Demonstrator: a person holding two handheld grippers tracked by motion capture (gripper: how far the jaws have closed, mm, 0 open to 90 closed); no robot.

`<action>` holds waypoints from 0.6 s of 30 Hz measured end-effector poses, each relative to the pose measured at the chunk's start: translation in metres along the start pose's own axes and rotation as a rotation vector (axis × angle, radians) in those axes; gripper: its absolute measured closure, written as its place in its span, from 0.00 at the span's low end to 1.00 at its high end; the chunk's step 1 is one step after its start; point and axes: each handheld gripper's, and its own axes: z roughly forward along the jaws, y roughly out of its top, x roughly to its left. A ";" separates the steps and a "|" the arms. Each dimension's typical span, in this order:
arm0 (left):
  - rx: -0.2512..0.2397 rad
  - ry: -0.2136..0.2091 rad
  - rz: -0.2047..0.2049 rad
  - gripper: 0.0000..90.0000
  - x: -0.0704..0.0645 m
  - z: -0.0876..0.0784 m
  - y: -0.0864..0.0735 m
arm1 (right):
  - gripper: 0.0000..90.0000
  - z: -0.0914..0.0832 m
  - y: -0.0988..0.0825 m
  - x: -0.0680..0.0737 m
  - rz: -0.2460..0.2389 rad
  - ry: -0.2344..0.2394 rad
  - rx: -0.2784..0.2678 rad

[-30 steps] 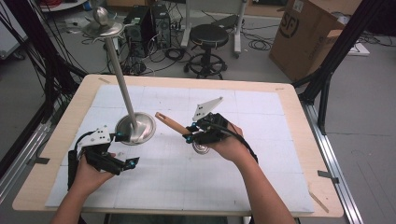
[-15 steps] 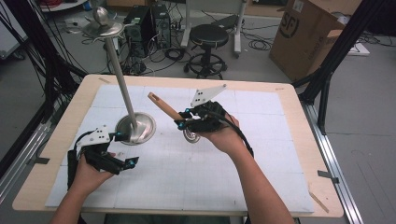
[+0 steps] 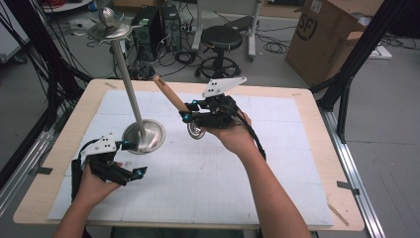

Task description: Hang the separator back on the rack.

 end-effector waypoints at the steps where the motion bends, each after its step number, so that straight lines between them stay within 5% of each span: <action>1: 0.000 0.000 0.000 0.02 0.000 0.000 0.000 | 0.76 0.000 0.000 0.000 0.000 0.000 0.000; 18: 0.001 -0.004 0.009 0.02 -0.001 0.001 0.001 | 0.76 -0.003 0.041 -0.009 -0.003 -0.002 -0.069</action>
